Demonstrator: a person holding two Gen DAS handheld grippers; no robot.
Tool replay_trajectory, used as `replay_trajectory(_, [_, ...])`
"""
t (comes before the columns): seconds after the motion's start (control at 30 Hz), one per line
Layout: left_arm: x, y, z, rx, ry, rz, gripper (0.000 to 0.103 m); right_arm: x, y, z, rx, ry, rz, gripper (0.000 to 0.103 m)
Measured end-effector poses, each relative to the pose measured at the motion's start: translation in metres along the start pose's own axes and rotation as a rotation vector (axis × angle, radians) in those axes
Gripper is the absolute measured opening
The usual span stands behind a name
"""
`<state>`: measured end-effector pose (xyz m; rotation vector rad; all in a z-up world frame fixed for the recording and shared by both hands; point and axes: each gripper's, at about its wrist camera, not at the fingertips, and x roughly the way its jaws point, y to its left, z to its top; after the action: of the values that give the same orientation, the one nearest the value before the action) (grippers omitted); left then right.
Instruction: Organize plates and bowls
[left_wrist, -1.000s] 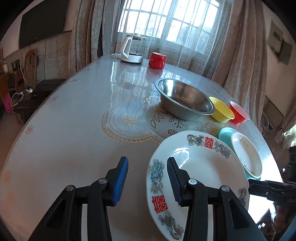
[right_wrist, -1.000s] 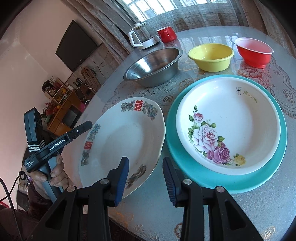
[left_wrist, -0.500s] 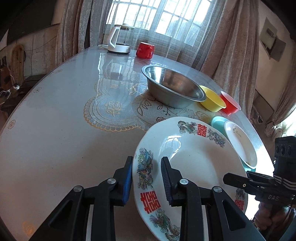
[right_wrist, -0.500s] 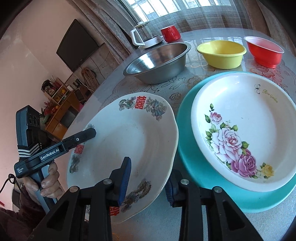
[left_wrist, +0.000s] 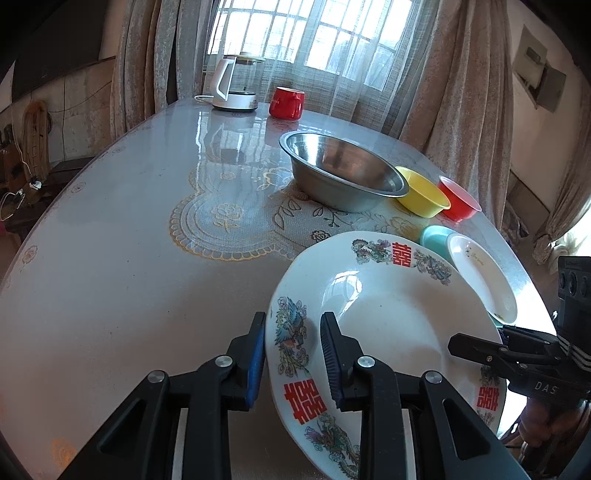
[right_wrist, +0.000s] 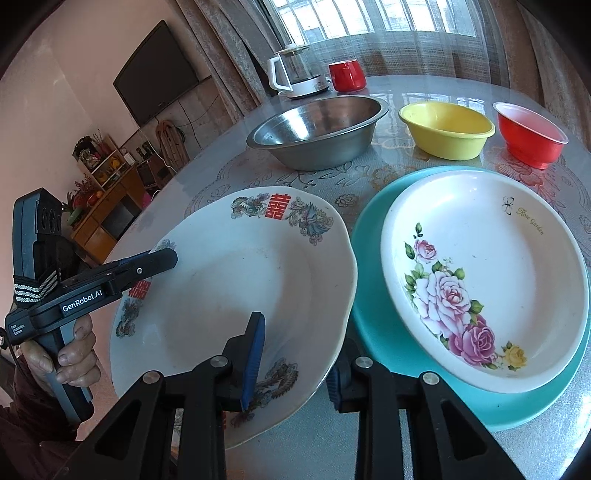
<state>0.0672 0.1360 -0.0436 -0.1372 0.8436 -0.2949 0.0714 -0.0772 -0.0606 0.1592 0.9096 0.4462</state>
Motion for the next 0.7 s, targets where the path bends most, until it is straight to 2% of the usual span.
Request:
replay_trajectory(0.23, [-0.013,-0.004,0.002,0.014,-0.053,-0.005,0.029,-0.013,0.010,0.005,-0.074,-0.043,-0.020,0.030])
replay_trajectory(0.7, [-0.020,-0.046,0.011,0.068,-0.095,-0.063,0.029,-0.053,-0.014,0.002,-0.028,-0.115,-0.038,0.030])
